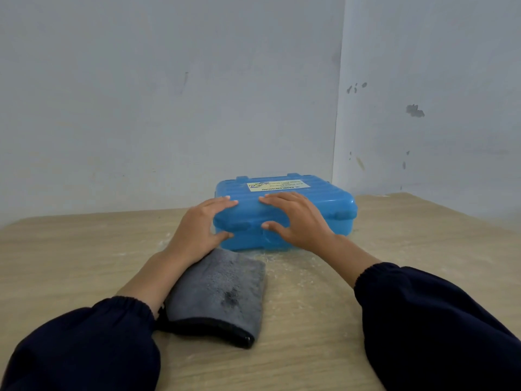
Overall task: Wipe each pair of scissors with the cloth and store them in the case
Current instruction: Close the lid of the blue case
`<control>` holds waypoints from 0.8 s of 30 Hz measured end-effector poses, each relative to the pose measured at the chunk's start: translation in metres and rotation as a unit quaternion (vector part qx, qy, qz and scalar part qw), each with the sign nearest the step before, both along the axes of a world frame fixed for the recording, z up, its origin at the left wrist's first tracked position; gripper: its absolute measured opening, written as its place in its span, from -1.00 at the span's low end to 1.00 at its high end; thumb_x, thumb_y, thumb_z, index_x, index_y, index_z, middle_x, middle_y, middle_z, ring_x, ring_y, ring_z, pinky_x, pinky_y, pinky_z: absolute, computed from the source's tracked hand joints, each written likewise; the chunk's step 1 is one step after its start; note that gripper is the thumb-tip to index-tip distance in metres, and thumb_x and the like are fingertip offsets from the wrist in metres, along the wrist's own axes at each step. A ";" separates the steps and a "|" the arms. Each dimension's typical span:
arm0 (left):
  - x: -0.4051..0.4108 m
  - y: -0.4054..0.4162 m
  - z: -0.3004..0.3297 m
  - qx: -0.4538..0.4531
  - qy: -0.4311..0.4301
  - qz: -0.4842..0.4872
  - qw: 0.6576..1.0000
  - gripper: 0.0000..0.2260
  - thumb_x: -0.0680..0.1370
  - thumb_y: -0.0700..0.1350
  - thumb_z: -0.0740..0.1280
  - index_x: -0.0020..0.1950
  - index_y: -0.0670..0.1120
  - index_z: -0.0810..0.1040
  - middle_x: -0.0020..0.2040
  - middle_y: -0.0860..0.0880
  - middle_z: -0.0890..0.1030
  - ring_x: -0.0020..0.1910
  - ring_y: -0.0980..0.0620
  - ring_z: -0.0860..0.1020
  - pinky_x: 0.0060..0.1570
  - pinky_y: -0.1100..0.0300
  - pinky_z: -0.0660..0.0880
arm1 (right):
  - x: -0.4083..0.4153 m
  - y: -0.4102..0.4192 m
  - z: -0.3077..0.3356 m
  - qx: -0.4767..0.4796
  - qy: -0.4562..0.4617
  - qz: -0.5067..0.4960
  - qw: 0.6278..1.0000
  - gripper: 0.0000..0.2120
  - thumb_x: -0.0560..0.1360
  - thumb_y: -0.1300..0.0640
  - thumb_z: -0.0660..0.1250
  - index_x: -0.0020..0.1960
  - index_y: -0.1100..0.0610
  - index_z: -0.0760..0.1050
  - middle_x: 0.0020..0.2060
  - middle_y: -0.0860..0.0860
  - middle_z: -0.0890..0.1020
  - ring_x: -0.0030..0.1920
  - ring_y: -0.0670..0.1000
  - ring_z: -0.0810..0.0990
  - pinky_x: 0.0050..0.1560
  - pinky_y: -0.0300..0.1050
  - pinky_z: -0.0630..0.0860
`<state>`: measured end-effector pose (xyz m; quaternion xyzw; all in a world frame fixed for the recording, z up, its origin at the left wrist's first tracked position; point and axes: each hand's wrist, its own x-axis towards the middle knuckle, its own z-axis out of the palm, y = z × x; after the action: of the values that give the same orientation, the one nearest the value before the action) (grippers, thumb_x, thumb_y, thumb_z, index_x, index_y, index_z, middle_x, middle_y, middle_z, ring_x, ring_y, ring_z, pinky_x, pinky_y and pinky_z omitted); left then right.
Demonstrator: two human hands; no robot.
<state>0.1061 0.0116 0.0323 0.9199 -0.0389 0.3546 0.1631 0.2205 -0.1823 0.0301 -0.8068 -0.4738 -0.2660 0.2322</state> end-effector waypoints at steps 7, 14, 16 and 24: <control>0.001 -0.007 0.004 0.022 0.014 -0.031 0.999 -0.56 0.40 -0.05 0.34 0.29 -0.06 0.46 0.33 -0.01 0.48 0.35 0.04 0.40 0.35 0.19 0.22 | 0.028 -0.066 0.016 0.008 0.074 -0.062 0.995 -0.39 0.27 0.25 0.16 0.33 0.04 0.44 0.31 0.00 0.50 0.35 0.02 0.41 0.40 -0.07 0.30; 0.006 -0.009 0.007 0.046 0.005 -0.017 0.999 -0.61 0.42 -0.13 0.43 0.25 -0.05 0.51 0.25 -0.01 0.55 0.26 0.03 0.47 0.31 0.16 0.29 | 0.050 -0.113 0.015 -0.051 0.117 -0.066 0.990 -0.36 0.41 0.41 0.29 0.41 -0.02 0.33 0.39 -0.03 0.41 0.41 0.01 0.32 0.43 -0.11 0.19; 0.006 -0.010 0.007 0.042 -0.003 -0.013 0.999 -0.62 0.42 -0.12 0.44 0.23 -0.06 0.52 0.23 -0.01 0.56 0.24 0.03 0.48 0.30 0.17 0.29 | 0.053 -0.115 0.017 -0.048 0.117 -0.056 0.990 -0.39 0.44 0.36 0.33 0.40 -0.05 0.35 0.37 -0.05 0.43 0.40 0.00 0.33 0.41 -0.13 0.18; 0.006 -0.017 0.006 0.032 -0.029 0.010 0.999 -0.63 0.37 -0.06 0.48 0.15 -0.07 0.56 0.14 -0.01 0.60 0.14 0.08 0.50 0.22 0.22 0.31 | 0.056 -0.113 0.017 -0.041 0.100 -0.061 0.992 -0.46 0.44 0.22 0.39 0.37 -0.06 0.38 0.35 -0.05 0.46 0.37 -0.01 0.36 0.34 -0.21 0.14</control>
<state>0.1122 -0.0054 0.0387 0.9143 -0.0453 0.3813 0.1286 0.2768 -0.2955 0.0471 -0.8657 -0.4085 -0.1781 0.2281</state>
